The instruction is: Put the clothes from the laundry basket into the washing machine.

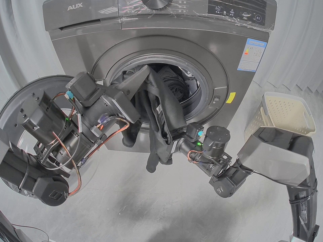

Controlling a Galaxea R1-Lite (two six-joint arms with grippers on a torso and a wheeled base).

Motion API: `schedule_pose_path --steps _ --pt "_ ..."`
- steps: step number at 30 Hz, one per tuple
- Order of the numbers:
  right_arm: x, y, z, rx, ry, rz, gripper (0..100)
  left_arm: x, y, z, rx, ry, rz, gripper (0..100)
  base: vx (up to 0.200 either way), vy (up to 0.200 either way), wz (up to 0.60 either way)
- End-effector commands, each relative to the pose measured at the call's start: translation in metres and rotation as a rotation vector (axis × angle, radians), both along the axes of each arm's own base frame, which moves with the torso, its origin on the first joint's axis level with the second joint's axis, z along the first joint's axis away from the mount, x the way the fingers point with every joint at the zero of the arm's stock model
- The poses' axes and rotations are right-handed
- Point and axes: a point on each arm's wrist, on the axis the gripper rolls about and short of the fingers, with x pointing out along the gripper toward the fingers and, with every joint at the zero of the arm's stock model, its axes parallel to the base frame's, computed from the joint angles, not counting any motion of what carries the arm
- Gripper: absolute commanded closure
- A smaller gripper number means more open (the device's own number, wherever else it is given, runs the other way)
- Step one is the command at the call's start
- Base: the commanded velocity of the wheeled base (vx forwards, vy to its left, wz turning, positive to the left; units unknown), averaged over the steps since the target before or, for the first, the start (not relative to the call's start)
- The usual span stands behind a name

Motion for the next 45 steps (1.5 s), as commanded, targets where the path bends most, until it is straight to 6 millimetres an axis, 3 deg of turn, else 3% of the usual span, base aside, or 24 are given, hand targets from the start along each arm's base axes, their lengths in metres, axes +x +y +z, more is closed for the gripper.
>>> schedule_pose_path --steps 1,7,9,11,14,15,22,23,45 --pt "-0.010 -0.027 0.041 0.035 -0.040 -0.040 100 0.024 0.014 -0.030 0.070 0.095 0.080 100 0.000 0.000 0.00" --pt "-0.019 -0.036 0.069 0.073 -0.082 -0.046 100 0.040 0.026 -0.072 0.166 0.203 0.101 100 0.000 0.000 0.00" --pt "-0.019 -0.037 0.071 0.078 -0.086 -0.047 100 0.041 0.027 -0.080 0.190 0.220 0.096 100 0.000 0.000 0.00" --pt "-0.023 -0.035 0.075 0.091 -0.090 -0.047 100 0.037 0.028 -0.107 0.278 0.271 0.077 100 0.000 0.000 0.00" --pt "-0.025 -0.032 0.076 0.093 -0.092 -0.040 100 0.036 0.028 -0.121 0.326 0.292 0.068 100 0.000 0.000 0.00" --pt "-0.028 -0.028 0.077 0.096 -0.094 -0.027 100 0.037 0.027 -0.134 0.383 0.299 0.063 100 0.000 0.000 0.00" --pt "-0.035 -0.019 0.077 0.100 -0.088 -0.004 100 0.042 0.028 -0.141 0.413 0.297 0.072 100 0.000 0.000 0.00" --pt "-0.036 -0.018 0.077 0.100 -0.088 -0.002 100 0.042 0.029 -0.141 0.413 0.297 0.078 0 0.000 0.000 0.00" --pt "-0.024 -0.025 0.084 0.111 -0.113 -0.033 100 0.013 0.036 -0.178 0.574 0.387 -0.040 0 0.000 0.000 0.00"
